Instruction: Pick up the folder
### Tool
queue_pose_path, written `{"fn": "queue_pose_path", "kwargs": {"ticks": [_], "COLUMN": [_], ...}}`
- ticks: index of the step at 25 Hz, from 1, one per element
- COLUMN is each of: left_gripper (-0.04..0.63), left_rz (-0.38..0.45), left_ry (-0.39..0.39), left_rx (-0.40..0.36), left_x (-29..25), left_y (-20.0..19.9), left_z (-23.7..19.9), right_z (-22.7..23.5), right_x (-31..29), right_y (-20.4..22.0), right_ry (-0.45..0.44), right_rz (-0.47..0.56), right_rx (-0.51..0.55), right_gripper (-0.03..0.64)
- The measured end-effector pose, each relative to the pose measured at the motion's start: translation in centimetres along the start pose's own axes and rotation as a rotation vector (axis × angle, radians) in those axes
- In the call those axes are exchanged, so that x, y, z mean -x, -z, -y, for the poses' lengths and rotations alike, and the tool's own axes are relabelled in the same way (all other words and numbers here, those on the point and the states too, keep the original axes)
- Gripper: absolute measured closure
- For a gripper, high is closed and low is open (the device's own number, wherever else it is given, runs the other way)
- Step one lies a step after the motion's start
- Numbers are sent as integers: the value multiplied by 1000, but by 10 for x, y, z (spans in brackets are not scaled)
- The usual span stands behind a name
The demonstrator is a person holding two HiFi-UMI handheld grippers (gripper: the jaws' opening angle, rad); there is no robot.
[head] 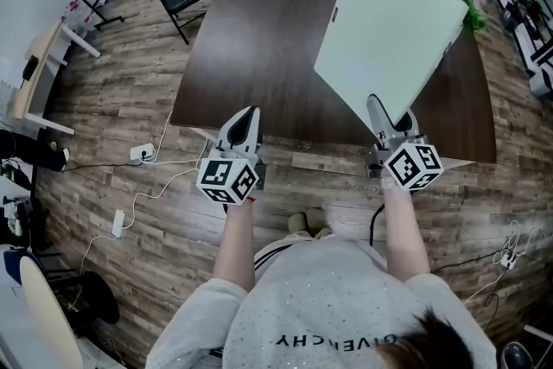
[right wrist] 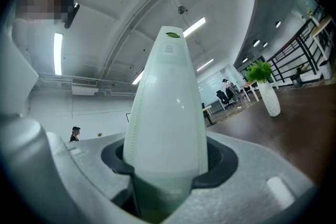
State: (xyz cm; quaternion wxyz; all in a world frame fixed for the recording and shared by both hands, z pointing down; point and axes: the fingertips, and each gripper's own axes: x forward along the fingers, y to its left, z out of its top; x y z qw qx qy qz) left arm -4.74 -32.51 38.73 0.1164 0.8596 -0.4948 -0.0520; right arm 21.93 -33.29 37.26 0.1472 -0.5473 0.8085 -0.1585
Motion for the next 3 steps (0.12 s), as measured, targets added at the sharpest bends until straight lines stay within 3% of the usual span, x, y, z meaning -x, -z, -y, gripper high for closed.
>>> {"fn": "queue_pose_path", "kwargs": {"ticks": [3], "left_gripper": [597], "left_rz": [-2], "left_ry": [1], "left_rx": [3], "left_x": [-1], "left_y": [3], "left_z": [0], "right_z": [4], "right_x": [1], "right_y": [4], "right_ry": [11], "right_rz": [-7], "right_rx": [-11], "right_gripper": [354]}}
